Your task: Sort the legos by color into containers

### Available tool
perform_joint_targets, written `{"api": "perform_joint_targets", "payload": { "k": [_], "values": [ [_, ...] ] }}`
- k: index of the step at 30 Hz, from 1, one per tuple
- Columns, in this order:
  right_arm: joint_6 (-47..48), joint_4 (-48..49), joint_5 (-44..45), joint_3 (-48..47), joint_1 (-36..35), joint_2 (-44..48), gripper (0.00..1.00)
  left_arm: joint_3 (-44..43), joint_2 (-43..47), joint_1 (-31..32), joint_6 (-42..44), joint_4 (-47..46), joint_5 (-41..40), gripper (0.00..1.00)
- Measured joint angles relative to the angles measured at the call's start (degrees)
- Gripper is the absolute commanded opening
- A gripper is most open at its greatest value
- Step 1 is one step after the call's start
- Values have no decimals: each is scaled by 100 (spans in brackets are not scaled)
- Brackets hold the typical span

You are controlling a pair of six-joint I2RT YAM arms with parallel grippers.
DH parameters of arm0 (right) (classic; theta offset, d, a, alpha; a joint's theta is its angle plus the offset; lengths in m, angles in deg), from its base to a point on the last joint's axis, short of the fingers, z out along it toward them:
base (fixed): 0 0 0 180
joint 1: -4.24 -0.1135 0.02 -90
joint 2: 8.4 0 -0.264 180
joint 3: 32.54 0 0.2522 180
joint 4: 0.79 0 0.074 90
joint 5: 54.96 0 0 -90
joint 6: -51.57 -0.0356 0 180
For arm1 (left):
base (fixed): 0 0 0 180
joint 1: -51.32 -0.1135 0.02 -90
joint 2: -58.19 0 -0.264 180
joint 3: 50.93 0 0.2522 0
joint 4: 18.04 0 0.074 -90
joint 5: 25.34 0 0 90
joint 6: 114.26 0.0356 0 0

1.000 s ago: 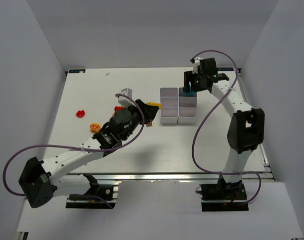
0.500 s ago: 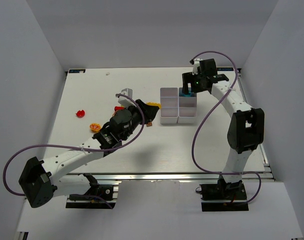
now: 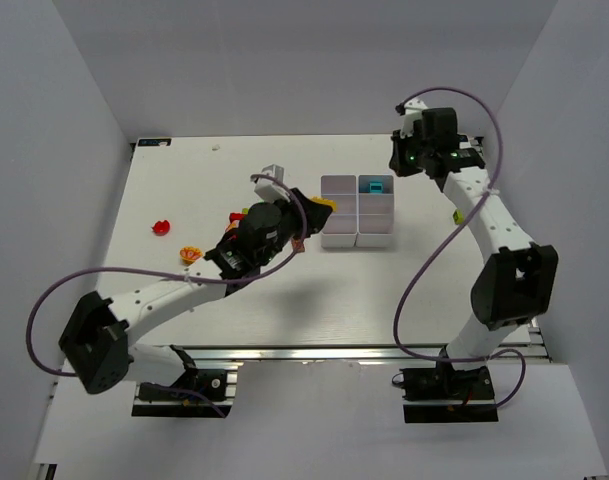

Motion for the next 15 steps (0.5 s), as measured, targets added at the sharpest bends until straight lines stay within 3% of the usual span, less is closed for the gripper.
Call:
{"api": "perform_joint_targets", "payload": {
  "k": [2, 15],
  "values": [
    [92, 24, -87, 24, 111, 308, 4, -378, -422, -114, -42, 24, 195, 10],
    [243, 105, -485, 1364, 658, 1821, 4, -3635, -3161, -807, 363, 1403, 612, 11]
  ]
}}
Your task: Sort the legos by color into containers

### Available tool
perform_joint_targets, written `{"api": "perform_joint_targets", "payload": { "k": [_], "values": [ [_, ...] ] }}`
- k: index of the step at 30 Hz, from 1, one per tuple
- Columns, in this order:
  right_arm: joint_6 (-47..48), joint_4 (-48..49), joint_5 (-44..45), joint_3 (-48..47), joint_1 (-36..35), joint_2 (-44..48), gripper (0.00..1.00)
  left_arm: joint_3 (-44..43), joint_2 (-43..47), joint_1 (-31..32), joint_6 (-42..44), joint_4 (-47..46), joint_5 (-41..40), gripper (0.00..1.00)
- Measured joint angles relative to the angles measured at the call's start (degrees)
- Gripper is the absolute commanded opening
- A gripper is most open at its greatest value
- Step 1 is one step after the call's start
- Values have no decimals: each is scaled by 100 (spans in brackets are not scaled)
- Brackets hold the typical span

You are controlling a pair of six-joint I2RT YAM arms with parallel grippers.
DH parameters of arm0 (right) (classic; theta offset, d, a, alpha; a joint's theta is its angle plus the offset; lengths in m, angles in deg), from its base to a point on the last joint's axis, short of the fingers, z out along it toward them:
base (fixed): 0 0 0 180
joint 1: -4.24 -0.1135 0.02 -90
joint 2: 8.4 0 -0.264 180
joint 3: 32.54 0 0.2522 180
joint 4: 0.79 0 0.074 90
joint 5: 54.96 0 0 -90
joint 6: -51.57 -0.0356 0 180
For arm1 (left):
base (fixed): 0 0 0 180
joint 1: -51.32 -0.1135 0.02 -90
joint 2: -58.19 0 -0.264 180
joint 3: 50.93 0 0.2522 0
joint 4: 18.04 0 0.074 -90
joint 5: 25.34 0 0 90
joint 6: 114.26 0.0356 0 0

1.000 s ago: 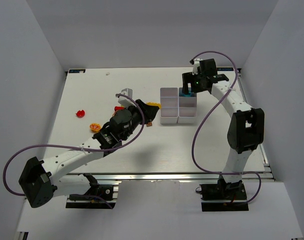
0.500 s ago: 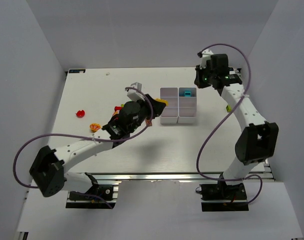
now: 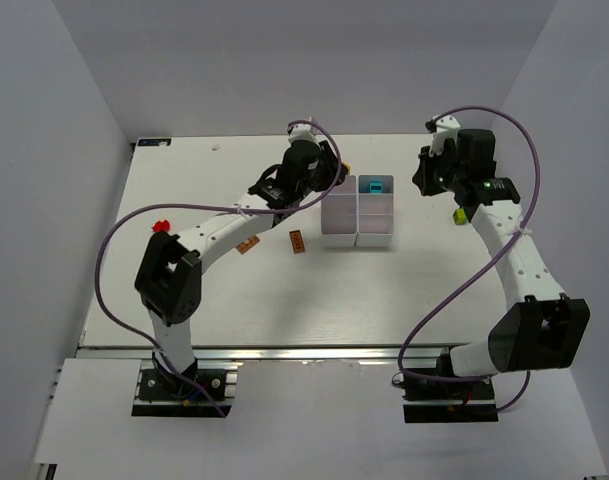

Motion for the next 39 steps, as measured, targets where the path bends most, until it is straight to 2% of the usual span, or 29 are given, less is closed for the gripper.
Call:
{"api": "perform_joint_targets", "payload": {
  "k": [8, 16, 22, 25, 26, 29, 30, 31, 33, 39],
  "values": [
    [-103, 76, -55, 264, 96, 146, 5, -1069, -955, -17, 363, 997, -144, 13],
    [-210, 105, -109, 306, 129, 162, 7, -1147, -1145, -20, 481, 1486, -348, 24],
    [-238, 105, -162, 308, 129, 162, 7, -1147, -1202, -17, 542, 1491, -505, 30],
    [-256, 125, -170, 352, 129, 164, 8, -1147, -1224, -20, 557, 1482, -555, 38],
    [-262, 136, -173, 389, 129, 168, 9, -1147, -1224, -17, 573, 1480, -579, 42],
    [-291, 120, -181, 490, 129, 173, 20, -1182, -1233, -17, 601, 1482, -662, 56],
    [-299, 109, -184, 501, 129, 173, 27, -1198, -1235, -17, 601, 1480, -693, 63],
    [-313, 105, -186, 501, 129, 173, 30, -1207, -1237, -17, 625, 1480, -723, 66],
    [-323, 109, -203, 501, 131, 184, 34, -1213, -1237, -20, 621, 1475, -769, 67],
    [-304, 103, -223, 501, 131, 188, 37, -1213, -1241, -17, 621, 1478, -813, 68]
  ]
}}
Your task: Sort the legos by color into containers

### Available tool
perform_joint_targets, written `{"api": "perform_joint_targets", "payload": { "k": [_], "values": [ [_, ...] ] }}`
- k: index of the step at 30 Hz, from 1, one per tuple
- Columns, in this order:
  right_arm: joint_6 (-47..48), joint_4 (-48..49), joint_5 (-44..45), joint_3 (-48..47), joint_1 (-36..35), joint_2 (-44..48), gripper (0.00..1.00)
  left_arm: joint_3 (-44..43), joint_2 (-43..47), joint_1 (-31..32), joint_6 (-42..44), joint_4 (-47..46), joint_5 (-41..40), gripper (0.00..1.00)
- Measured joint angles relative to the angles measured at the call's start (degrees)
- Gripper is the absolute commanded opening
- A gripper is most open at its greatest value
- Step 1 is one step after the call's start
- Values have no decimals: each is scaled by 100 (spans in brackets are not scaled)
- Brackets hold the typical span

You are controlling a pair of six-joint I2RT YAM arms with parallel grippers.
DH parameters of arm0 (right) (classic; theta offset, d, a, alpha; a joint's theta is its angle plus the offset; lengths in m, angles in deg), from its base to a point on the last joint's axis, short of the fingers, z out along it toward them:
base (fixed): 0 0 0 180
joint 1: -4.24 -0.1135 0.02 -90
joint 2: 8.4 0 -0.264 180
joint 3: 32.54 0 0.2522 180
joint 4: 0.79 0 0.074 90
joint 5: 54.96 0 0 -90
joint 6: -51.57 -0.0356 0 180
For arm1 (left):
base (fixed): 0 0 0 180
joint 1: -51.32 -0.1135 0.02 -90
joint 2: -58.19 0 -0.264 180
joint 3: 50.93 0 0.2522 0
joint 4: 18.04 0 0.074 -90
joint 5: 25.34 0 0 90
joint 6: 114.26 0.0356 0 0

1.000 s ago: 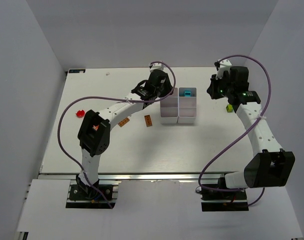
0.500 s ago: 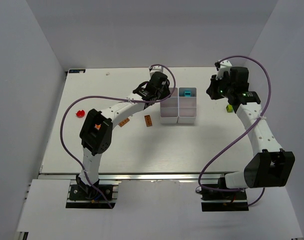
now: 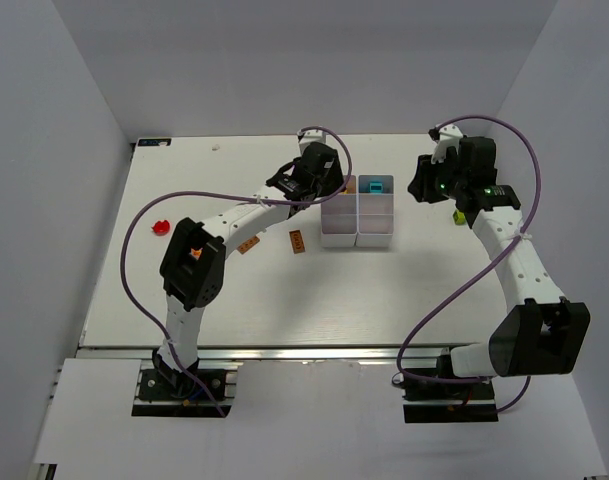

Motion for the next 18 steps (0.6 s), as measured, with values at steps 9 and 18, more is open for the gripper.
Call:
{"api": "perform_joint_targets", "payload": {
  "k": [9, 18],
  "values": [
    [293, -203, -44, -57, 149, 0, 38, 319, 291, 0, -50, -348, 44, 11],
    [1202, -1202, -1012, -1047, 557, -527, 82, 2463, 2660, -76, -208, -931, 116, 67]
  ]
}}
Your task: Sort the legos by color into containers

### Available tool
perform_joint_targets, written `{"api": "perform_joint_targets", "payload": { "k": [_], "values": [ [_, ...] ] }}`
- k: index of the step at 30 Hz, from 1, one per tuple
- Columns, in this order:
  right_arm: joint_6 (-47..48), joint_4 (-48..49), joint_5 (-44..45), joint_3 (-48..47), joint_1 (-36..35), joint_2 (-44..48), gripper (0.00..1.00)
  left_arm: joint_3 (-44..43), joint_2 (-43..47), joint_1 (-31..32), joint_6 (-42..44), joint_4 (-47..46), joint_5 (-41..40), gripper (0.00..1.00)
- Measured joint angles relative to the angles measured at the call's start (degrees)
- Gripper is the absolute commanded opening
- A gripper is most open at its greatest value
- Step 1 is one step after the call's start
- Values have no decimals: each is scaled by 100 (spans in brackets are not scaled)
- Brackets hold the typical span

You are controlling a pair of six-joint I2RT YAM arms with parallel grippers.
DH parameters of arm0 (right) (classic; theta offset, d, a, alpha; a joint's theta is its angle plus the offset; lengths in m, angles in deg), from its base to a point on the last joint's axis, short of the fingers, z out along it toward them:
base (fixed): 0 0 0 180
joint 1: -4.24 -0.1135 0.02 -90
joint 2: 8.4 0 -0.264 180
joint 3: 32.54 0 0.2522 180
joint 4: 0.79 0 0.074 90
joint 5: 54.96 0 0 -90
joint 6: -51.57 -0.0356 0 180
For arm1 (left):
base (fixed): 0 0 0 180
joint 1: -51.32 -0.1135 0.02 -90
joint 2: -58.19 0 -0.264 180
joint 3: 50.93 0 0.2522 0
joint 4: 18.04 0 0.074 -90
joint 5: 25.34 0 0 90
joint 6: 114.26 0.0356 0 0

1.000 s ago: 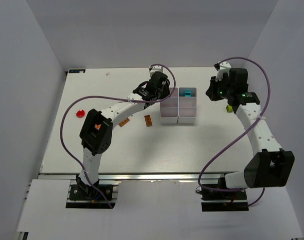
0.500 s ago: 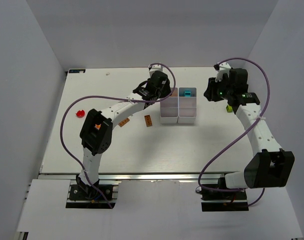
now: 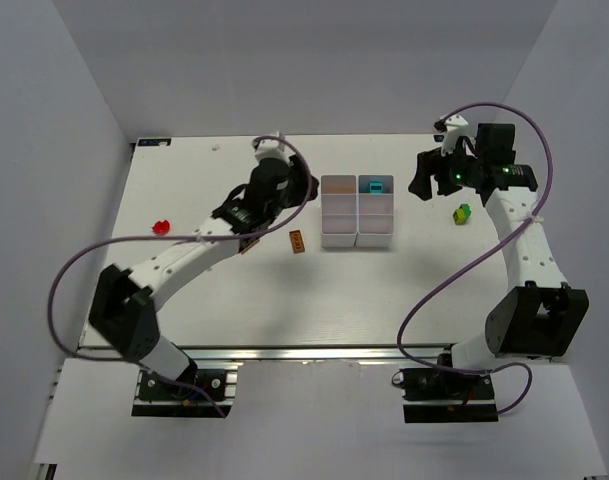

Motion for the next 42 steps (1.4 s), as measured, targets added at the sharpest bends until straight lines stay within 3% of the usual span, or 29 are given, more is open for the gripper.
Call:
{"api": "perform_joint_targets", "payload": {
  "k": [8, 16, 18, 22, 26, 30, 36, 42],
  "values": [
    [616, -623, -492, -610, 44, -522, 82, 1495, 1703, -577, -164, 341, 33, 75],
    [699, -699, -306, -710, 39, -634, 82, 1707, 2044, -1165, -649, 1714, -155, 88],
    [699, -737, -269, -846, 31, -721, 82, 1705, 2061, -1421, -852, 2079, -153, 98],
    [697, -741, -201, -1137, -52, -979, 83, 1696, 2059, -2083, -1147, 2699, -160, 98],
    [688, -741, -125, -1475, -352, -1340, 83, 1556, 1849, -2811, -1364, 3178, -149, 98],
    [654, -739, -105, -1969, -713, -1788, 86, 1158, 1080, -3285, -1543, 3526, -105, 98],
    [461, -721, -212, -2800, -1097, -2437, 86, 398, 83, -3362, -1652, 4076, -105, 98],
    [214, -671, -494, -3071, -1189, -2780, 86, 35, -306, -3364, -1681, 4566, -304, 95]
  ]
}}
